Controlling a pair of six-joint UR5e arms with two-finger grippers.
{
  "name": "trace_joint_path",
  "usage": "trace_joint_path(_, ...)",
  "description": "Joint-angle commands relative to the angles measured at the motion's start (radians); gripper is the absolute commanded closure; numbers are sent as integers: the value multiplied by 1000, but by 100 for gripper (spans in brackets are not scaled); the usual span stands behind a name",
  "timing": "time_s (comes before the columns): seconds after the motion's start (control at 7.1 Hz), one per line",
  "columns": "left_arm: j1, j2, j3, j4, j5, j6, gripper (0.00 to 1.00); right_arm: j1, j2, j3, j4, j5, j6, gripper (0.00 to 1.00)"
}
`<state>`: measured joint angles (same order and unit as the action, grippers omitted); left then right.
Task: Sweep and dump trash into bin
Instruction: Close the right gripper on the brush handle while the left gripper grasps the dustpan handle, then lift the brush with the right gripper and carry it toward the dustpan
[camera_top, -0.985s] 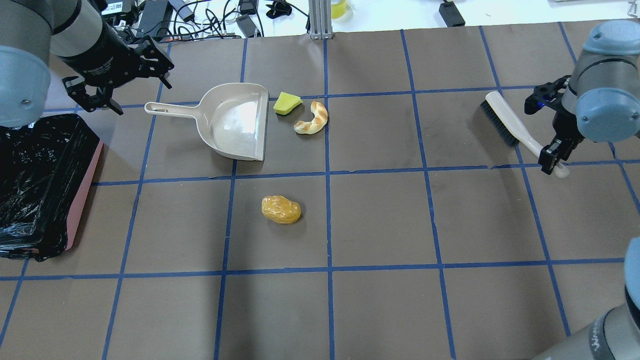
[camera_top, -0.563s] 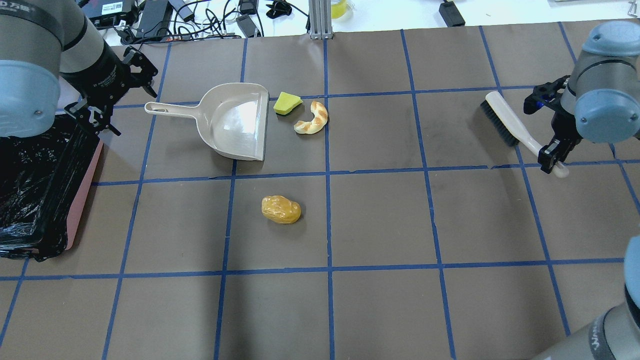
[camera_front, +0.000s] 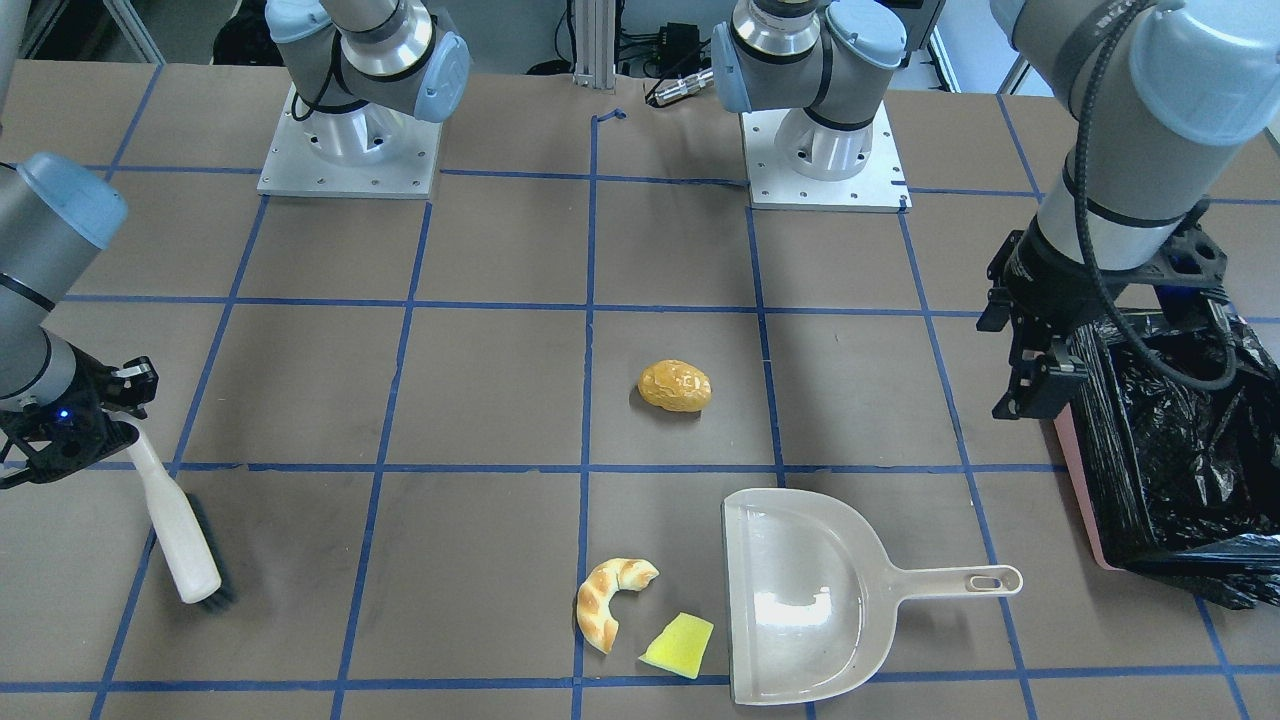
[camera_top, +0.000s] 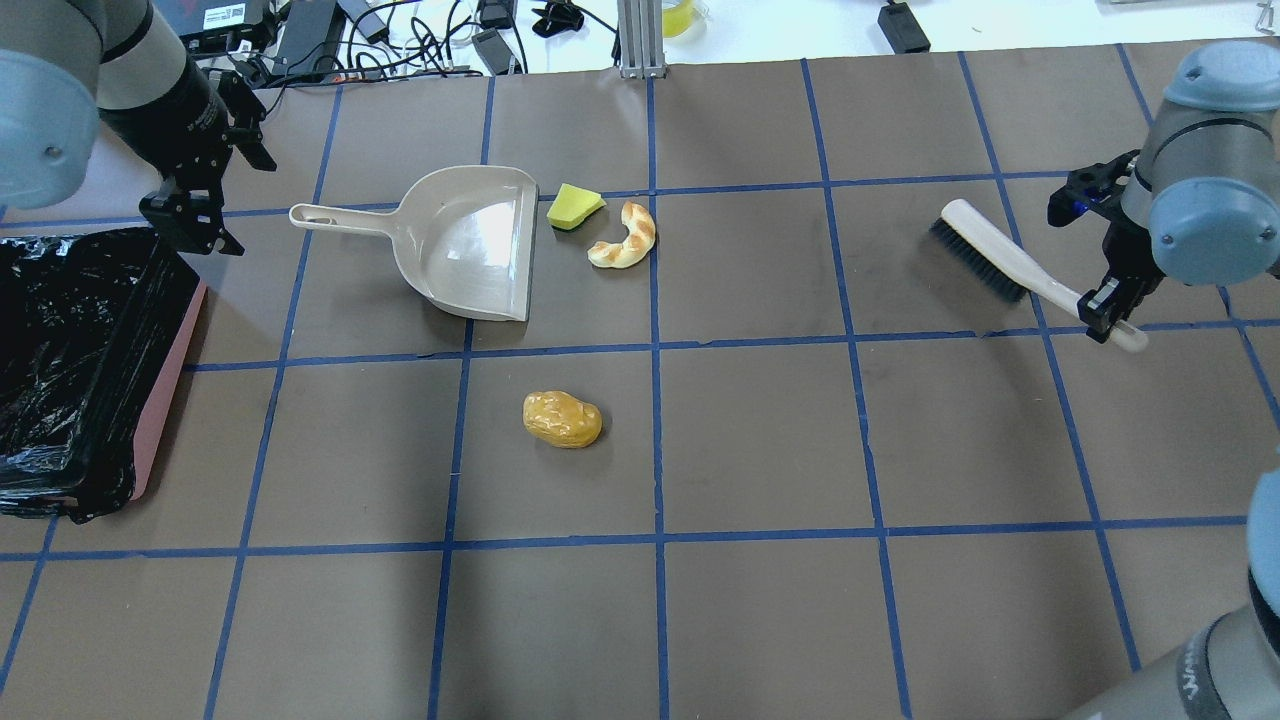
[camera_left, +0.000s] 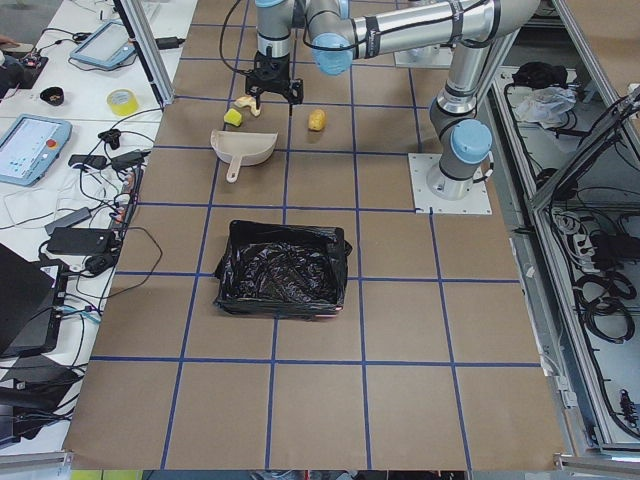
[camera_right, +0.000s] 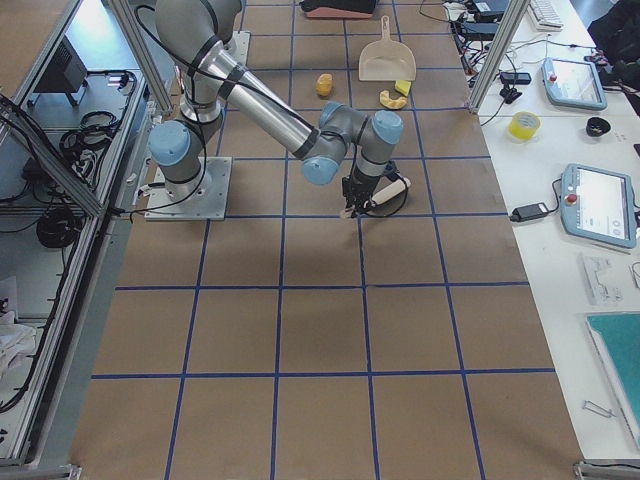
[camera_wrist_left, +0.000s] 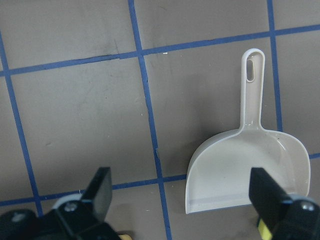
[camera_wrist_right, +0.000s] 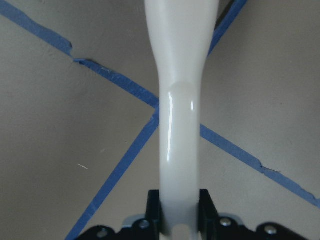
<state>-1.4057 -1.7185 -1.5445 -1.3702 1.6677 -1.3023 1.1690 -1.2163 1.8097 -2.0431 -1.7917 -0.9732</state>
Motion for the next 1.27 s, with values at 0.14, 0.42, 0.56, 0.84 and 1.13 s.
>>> trace_joint_path(0.14, -4, -150, 86, 46, 12, -140, 3, 12, -22, -18, 4, 0, 81, 89)
trace_joint_path(0.42, -4, -229, 84, 115, 18, -158, 3, 130, -58, -122, 155, -6, 353, 89)
trace_joint_path(0.56, -4, -259, 84, 131, 20, -163, 3, 217, -54, -172, 228, -14, 537, 89)
trace_joint_path(0.84, -4, -308, 78, 197, 20, -158, 1, 355, -7, -252, 282, -12, 788, 88)
trace_joint_path(1.13, -4, -323, 76, 223, 20, -155, 1, 444, 110, -413, 366, -3, 960, 88)
